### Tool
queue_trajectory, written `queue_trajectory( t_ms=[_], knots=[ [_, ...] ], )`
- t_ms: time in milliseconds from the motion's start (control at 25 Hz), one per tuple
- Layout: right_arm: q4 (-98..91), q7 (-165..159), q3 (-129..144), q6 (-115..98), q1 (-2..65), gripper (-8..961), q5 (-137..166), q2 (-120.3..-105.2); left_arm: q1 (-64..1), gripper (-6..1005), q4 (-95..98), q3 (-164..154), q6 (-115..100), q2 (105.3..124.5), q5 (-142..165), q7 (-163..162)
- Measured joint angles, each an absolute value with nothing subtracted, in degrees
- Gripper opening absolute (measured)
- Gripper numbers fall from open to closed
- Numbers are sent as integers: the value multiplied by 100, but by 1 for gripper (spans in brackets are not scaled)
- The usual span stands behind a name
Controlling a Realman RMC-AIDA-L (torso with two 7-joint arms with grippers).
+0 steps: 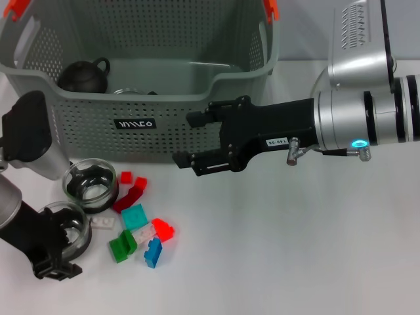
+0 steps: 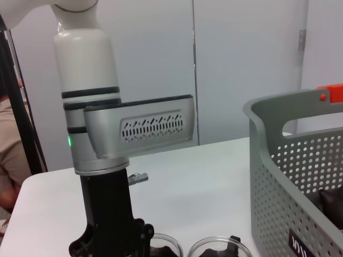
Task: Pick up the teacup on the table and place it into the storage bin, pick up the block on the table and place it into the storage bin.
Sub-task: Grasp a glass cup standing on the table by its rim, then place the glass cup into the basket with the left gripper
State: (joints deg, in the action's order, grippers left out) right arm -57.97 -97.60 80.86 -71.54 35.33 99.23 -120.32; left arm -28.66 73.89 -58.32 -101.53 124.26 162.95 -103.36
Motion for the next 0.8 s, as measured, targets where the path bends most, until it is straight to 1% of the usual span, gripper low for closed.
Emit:
queue_trajectory(
  t_ms=[120, 440, 800],
  knots=[
    [-5796, -9756, 8086, -7154, 3533, 805, 9923, -12032, -2877, 346, 7364, -5829, -10123, 12423, 16294, -10334],
    [-5796, -9755, 8067, -7154, 3533, 805, 9914, -12032, -2915, 282, 7357, -5697, -10048, 12427, 16256, -10465],
    [-5784, -9755, 8033, -7190, 3533, 804, 9913, -12032, -2887, 115, 7359, -5769, -10046, 12422, 16238, -10515]
  ],
)
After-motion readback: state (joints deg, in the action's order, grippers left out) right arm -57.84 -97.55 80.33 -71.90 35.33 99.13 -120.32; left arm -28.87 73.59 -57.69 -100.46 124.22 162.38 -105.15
